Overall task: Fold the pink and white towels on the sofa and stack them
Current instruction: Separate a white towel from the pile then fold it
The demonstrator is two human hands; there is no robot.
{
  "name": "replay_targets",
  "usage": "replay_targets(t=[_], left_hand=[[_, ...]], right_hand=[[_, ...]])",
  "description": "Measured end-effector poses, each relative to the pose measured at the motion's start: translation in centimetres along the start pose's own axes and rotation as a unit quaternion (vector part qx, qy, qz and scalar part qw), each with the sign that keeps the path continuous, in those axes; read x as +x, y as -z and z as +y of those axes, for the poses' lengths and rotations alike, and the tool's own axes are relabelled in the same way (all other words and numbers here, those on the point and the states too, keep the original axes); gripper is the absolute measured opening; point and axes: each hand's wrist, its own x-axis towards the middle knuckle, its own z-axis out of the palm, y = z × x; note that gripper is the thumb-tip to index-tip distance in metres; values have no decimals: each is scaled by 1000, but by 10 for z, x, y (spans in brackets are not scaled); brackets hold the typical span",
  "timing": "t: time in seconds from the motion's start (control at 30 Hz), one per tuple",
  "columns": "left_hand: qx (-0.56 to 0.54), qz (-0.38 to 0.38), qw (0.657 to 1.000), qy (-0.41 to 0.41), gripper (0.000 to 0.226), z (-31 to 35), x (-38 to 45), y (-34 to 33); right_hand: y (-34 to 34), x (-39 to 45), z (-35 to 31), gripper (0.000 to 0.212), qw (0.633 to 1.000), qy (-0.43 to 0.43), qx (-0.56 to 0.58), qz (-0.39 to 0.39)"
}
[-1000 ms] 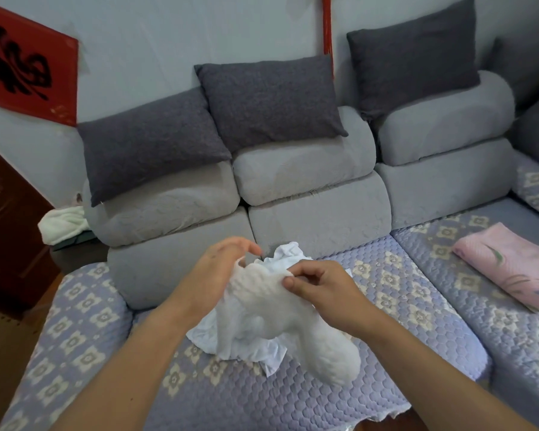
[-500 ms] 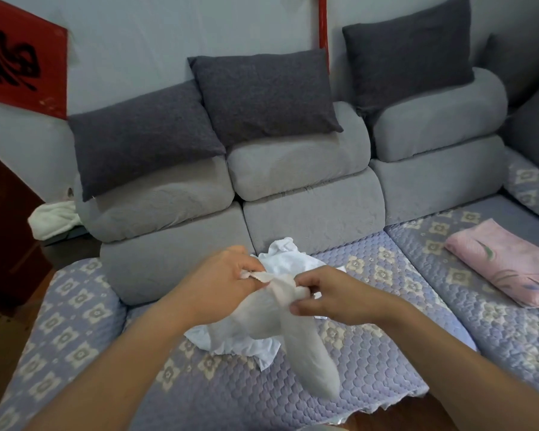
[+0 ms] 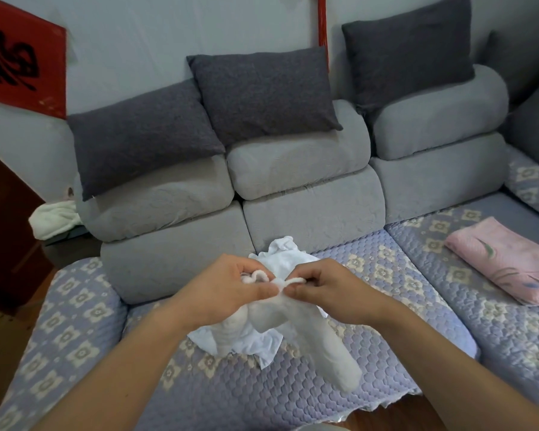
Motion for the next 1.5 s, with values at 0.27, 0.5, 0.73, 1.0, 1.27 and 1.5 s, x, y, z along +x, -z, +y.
replay_targets(t=[0.27, 0.5, 0.73, 1.0, 1.27, 1.5], left_hand=[[-15, 130, 990, -60, 26, -11, 2, 4], [55, 237, 968, -65, 24, -35, 8, 18], [24, 319, 945, -69, 26, -57, 9, 31], [77, 384, 913, -118, 24, 9, 25, 103], [36, 579, 749, -321, 21, 258, -23, 307], [206, 552, 786, -188, 36, 293, -65, 350]], right_hand=[[26, -18, 31, 45, 989, -68, -114, -69], [48, -37, 53, 23, 964, -156, -190, -99], [68, -54, 78, 22, 959, -216, -185, 20], [138, 25, -43, 16, 905, -41, -214, 367], [235, 99, -396, 19, 768, 256, -236, 537], [251, 113, -461, 23, 735, 201, -376, 527]])
